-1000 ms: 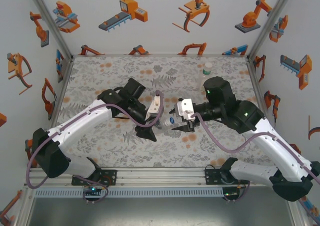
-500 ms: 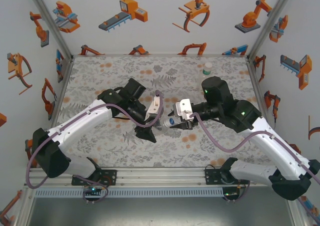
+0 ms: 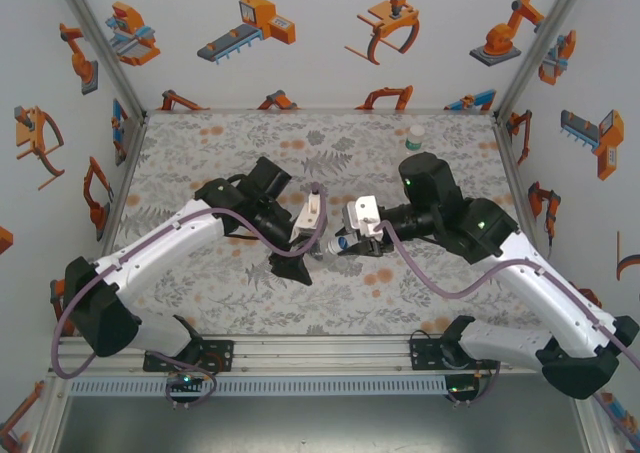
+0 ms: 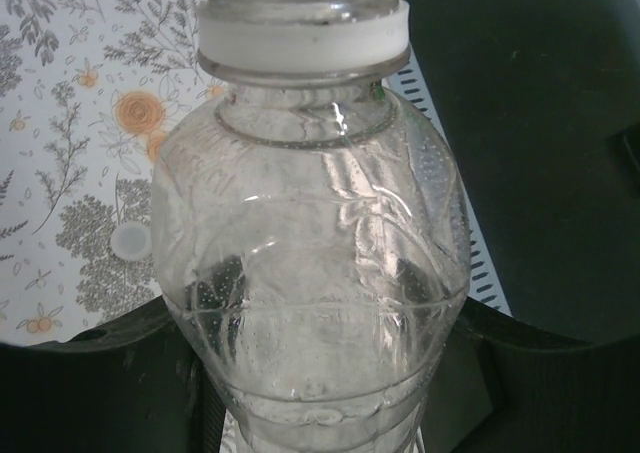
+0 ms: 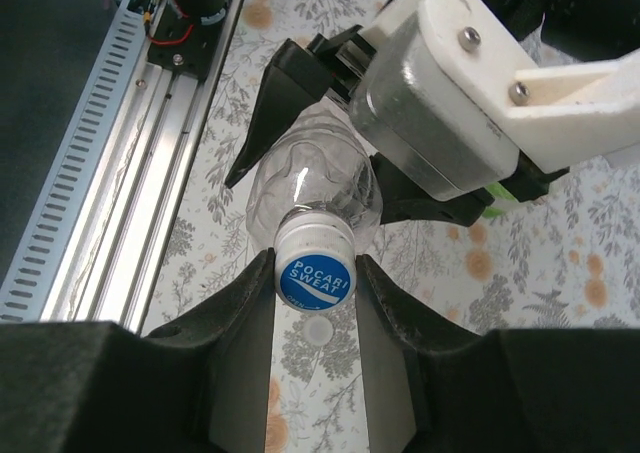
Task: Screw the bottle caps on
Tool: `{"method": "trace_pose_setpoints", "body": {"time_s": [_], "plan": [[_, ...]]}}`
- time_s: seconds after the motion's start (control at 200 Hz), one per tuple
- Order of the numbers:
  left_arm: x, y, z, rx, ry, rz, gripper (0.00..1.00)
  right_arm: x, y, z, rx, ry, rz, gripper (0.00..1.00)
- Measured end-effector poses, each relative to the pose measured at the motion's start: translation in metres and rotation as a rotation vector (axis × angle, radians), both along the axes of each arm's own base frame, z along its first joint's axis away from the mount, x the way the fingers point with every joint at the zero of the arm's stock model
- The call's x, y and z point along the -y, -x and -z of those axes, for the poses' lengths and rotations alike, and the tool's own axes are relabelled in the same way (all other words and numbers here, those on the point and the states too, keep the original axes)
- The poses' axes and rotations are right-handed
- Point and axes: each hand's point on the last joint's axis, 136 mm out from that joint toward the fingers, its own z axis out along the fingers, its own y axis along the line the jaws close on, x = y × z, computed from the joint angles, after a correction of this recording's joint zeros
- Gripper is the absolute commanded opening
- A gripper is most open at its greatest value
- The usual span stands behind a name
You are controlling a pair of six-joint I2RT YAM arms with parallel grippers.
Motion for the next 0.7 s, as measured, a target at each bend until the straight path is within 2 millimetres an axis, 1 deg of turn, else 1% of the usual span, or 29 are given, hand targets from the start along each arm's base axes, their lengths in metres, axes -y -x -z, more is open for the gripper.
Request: {"method": "trace_pose_setpoints", "body": {"time_s": [0.05,0.085,0.29,0.421,0.581,0.701], "plan": [[0.000,-0.004,0.002,0.023,-0.010,-0.017,0.00,-0.001,-0.004,0.002,-0.022,0.010,0.031,0.06],[0.000,-0.007,0.002,0.043,-0.015,-0.033,0.00,-0.001,-0.008,0.002,-0.041,0.014,0.057,0.00],[-0.006,-0.038,0.011,0.200,-0.051,-0.197,0.00,-0.008,-0.037,0.014,-0.184,0.004,0.263,0.00],[-0.014,-0.060,0.015,0.302,-0.063,-0.320,0.00,-0.013,-0.063,0.021,-0.332,-0.049,0.447,0.00],[-0.023,-0.088,0.012,0.412,-0.067,-0.462,0.00,-0.011,-0.099,0.023,-0.587,-0.156,0.727,0.00],[-0.026,-0.106,0.005,0.466,-0.064,-0.546,0.00,-0.007,-0.118,0.025,-0.823,-0.245,0.907,0.00]]}}
